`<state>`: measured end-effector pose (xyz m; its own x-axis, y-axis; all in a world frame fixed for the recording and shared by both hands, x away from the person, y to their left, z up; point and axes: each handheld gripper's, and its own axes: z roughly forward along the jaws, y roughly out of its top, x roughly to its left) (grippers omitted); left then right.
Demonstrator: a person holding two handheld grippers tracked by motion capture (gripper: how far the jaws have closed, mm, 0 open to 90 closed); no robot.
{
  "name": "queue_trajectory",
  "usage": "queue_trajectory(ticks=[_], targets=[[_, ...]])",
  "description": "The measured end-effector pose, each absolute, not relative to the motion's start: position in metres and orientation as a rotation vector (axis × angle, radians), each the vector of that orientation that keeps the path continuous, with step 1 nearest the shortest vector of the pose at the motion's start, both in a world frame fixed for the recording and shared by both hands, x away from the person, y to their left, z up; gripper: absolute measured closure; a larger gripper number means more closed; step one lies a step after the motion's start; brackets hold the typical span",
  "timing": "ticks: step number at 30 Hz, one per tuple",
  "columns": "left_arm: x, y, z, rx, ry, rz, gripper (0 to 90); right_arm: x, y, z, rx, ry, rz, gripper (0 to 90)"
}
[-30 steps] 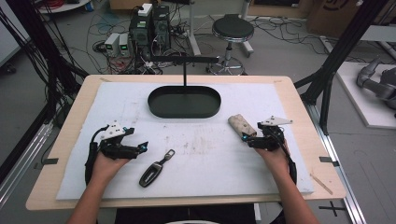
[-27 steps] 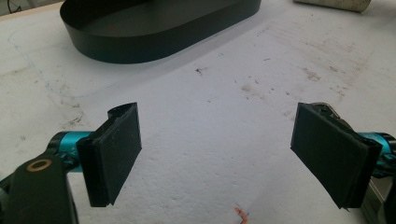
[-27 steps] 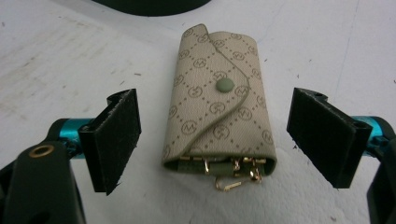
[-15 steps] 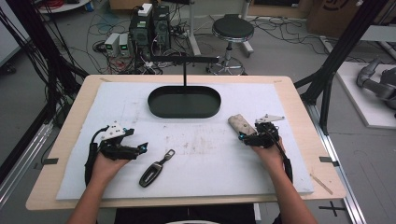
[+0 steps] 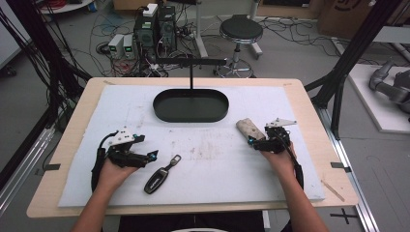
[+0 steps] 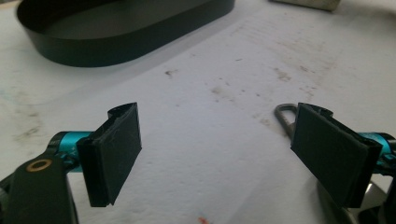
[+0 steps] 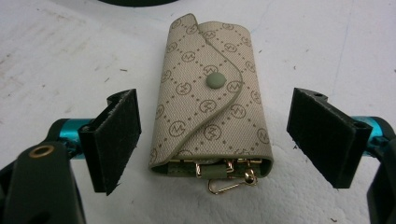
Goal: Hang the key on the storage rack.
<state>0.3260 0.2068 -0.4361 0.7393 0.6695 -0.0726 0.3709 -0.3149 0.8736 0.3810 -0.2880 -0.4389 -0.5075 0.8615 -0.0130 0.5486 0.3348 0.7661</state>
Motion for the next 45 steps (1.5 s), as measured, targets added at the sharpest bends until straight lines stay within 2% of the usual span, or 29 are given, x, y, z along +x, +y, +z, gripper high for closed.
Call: queue_trajectory(ticks=[15, 30, 35, 43, 45], targets=[[0.317, 0.162, -0.445, 2.085, 0.704, 0.226, 17.6, 0.379, -0.291, -0.435, 1.232, 2.169, 1.04, 17.8], [0.31, 0.15, -0.447, 2.195, 0.675, 0.227, 52.5, 0.378, -0.295, -0.433, 1.23, 2.151, 1.052, 17.8], [0.307, 0.148, -0.446, 2.207, 0.697, 0.269, 60.0, 0.378, -0.296, -0.433, 1.233, 2.142, 1.061, 17.8], [0.305, 0.145, -0.445, 2.232, 0.703, 0.311, 63.2, 0.377, -0.297, -0.432, 1.238, 2.131, 1.07, 17.8], [0.303, 0.144, -0.445, 2.238, 0.679, 0.307, 69.6, 0.377, -0.297, -0.432, 1.238, 2.131, 1.068, 17.8]])
